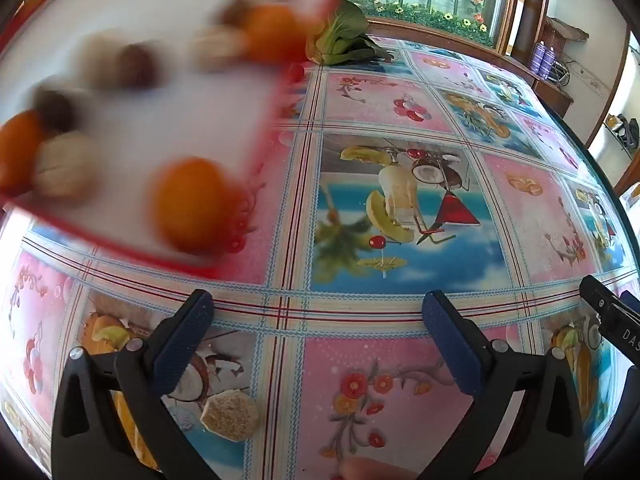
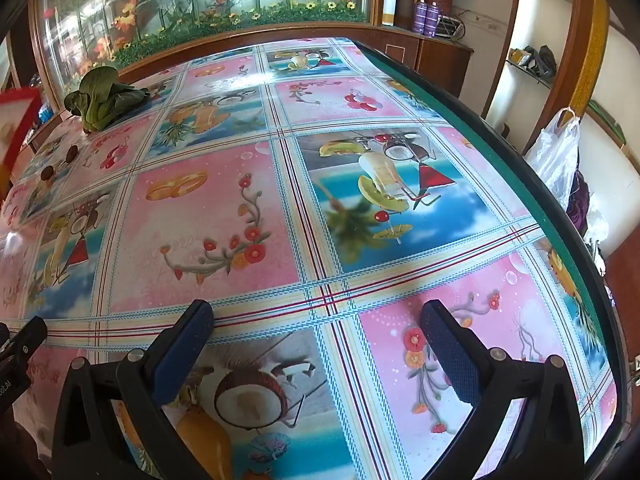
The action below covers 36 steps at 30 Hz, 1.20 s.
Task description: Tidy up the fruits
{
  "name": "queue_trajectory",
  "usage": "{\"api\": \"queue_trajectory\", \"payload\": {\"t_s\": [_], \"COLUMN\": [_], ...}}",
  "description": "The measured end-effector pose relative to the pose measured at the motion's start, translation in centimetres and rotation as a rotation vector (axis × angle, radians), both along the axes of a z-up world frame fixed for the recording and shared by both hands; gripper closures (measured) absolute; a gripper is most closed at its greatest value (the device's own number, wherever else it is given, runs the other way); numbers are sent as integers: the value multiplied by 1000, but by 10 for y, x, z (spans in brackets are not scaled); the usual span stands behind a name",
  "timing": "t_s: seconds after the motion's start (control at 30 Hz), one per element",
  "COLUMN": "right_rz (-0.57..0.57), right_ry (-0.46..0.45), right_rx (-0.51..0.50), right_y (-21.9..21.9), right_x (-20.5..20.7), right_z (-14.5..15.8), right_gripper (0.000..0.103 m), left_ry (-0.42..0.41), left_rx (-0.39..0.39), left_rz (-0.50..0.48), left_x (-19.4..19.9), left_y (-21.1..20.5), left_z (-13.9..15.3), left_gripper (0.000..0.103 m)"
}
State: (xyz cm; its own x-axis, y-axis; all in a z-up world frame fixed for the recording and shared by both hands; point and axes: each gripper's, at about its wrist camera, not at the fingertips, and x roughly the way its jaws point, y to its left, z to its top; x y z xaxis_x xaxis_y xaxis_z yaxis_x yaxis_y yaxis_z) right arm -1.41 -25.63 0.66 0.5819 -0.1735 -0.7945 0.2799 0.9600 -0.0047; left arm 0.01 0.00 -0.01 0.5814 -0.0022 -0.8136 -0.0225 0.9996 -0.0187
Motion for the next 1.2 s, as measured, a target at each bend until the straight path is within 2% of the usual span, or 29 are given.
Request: {"api": "queue_trajectory", "payload": {"t_s": [0.47,0.53,0.6,1.2], "right_rz": [0,0,0,0], "right_ry": [-2,0,-3,-2], "right_rx": [0,-1,2,0], "right_y": [0,1,1,0], "right_x": [0,0,0,1], "right_z": [0,0,0,0], "right_gripper": [0,0,0,0], "left_ry": [-5,-9,-5,-2], "left_rx": [1,21,-1,1], "left_rz": [0,-2,-2,-1], "left_x": [0,-1,0,4], "left_y": [3,-4,-1,-8], "left_z": [3,2,1,1], "left_gripper": [0,0,0,0]}}
